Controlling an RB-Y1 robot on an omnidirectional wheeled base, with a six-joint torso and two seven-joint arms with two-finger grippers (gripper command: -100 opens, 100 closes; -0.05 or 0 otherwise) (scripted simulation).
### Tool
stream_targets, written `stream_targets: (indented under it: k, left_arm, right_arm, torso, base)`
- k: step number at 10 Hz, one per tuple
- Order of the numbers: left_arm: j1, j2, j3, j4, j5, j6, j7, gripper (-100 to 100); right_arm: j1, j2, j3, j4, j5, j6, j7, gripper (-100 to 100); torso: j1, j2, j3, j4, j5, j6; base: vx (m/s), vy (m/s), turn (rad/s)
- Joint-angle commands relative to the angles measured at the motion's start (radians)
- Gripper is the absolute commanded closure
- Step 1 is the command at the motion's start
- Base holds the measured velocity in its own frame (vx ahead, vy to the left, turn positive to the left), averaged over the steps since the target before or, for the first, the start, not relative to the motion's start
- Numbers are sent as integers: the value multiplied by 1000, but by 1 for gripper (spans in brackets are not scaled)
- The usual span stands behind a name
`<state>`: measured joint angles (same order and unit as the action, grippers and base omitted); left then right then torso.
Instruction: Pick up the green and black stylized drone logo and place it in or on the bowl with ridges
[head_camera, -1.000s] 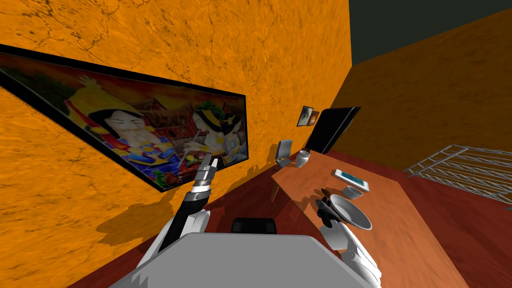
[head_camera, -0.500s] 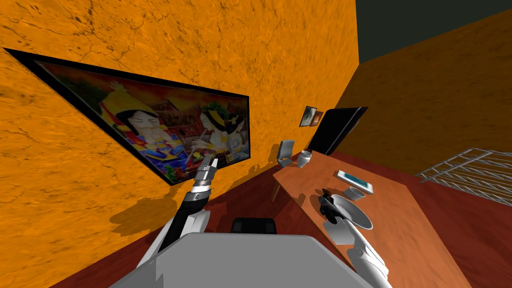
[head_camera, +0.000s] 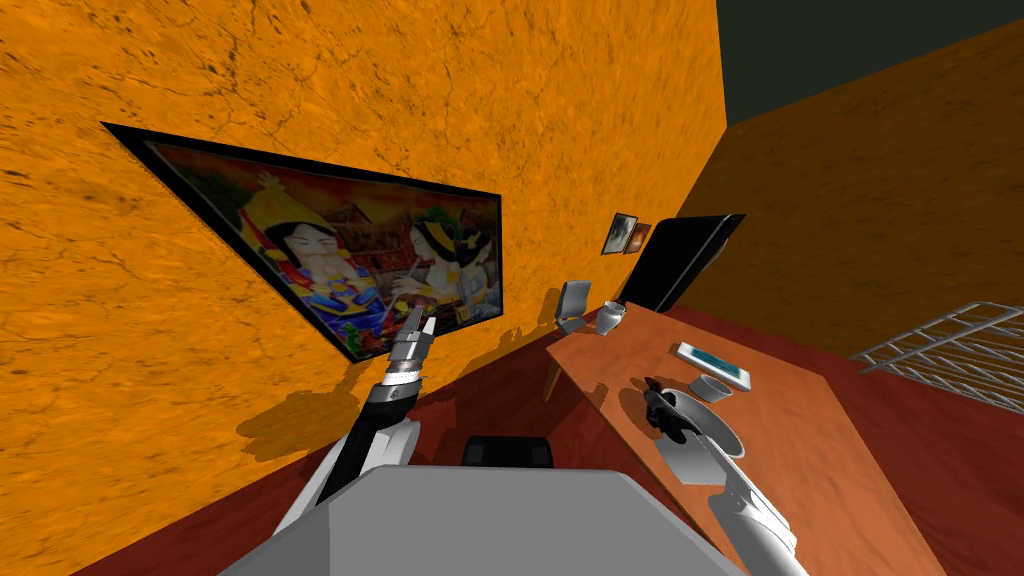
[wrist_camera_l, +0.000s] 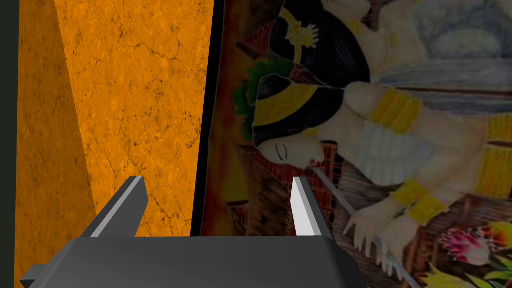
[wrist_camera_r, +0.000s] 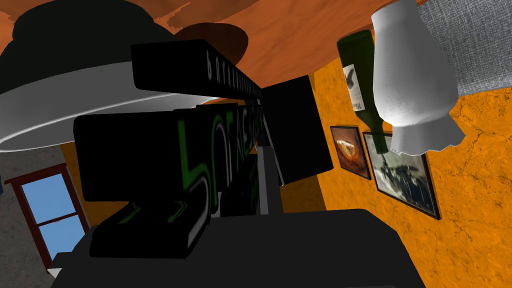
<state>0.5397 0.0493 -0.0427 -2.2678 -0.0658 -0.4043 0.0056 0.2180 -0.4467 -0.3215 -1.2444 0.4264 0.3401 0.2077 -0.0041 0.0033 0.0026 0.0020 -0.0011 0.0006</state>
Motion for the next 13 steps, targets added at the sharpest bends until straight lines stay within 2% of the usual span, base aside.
stream_targets:
  k: [1,4,5,8,11,12,13]
  left_arm:
    - [0,0,0,0,0,0,0,0]
    - [0,0,0,0,0,0,0,0]
    - [0,0,0,0,0,0,0,0]
    - [0,0,0,0,0,0,0,0]
    - [0,0,0,0,0,0,0,0]
    - [0,0,0,0,0,0,0,0]
    - [0,0,0,0,0,0,0,0]
  right_arm:
    - [0,-33,10,6,-43,14,6,100]
    - [7,-91,30,15,-110,37,18,100]
    - [14,-125,43,24,-144,52,27,100]
    - [35,-190,68,57,-191,80,48,100]
    - [63,-219,80,107,-170,90,77,100]
    - [50,-212,80,95,-175,94,69,100]
    - [51,-215,80,98,-175,96,72,-100]
  torso:
    - [0,0,0,0,0,0]
    - [-1,-1,-1,-1,0,1]
    - [-1,-2,-2,-2,0,2]
    - [-2,-6,-5,-4,1,3]
    - [-4,-12,-9,-6,0,4]
    - [-3,-15,-10,-7,1,4]
    - [0,-12,-9,-7,1,2]
  base:
    - [-18,-18,46]
    - [-12,-31,30]
    - [9,-36,17]
    - [46,-55,-19]
    - [123,-71,-78]
    - [66,-27,-29]
    - [10,-8,4]
